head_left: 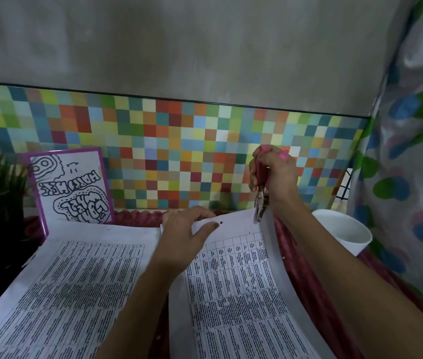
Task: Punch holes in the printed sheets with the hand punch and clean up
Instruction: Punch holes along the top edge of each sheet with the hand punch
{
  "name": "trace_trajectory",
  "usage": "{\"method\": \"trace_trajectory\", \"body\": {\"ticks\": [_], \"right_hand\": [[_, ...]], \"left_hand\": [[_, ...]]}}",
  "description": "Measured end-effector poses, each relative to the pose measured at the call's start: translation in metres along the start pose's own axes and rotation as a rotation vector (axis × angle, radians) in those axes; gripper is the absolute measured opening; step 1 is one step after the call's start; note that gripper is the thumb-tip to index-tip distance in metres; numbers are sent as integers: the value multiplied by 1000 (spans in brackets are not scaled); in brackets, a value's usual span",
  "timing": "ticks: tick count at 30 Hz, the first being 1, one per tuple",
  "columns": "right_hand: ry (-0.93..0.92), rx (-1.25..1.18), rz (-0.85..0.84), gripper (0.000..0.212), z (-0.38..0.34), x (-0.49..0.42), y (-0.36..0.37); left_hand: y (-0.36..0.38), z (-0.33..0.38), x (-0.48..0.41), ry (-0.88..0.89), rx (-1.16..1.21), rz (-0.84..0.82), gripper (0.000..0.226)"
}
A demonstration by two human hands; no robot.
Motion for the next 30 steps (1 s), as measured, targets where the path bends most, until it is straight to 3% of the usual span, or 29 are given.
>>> {"method": "trace_trajectory", "body": {"ticks": [5, 10, 16, 26, 30], "right_hand": [[-26, -19, 35, 8, -1, 1, -1], [-63, -22, 61, 10, -3, -2, -5], [-70, -26, 73, 10, -2, -2, -5], [-18, -13, 187, 28, 5, 6, -11], [3, -53, 198, 18, 5, 5, -14]], "left_hand": [[-4, 15, 5, 94, -161, 29, 15], [27, 64, 0, 230, -472, 35, 26], [56, 71, -18, 187, -350, 19, 12], [61, 59, -17, 157, -275, -84, 17], [62, 57, -22, 140, -284, -88, 18]]}}
Point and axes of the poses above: each hand's wrist, its own x-axis away from the middle knuckle, its own y-axis out of the palm, z = x × y, the point moved 5 cm from there along -x, towards the middle knuckle, and after that the axes turned 10 degrees about x, right-handed, at the moved point
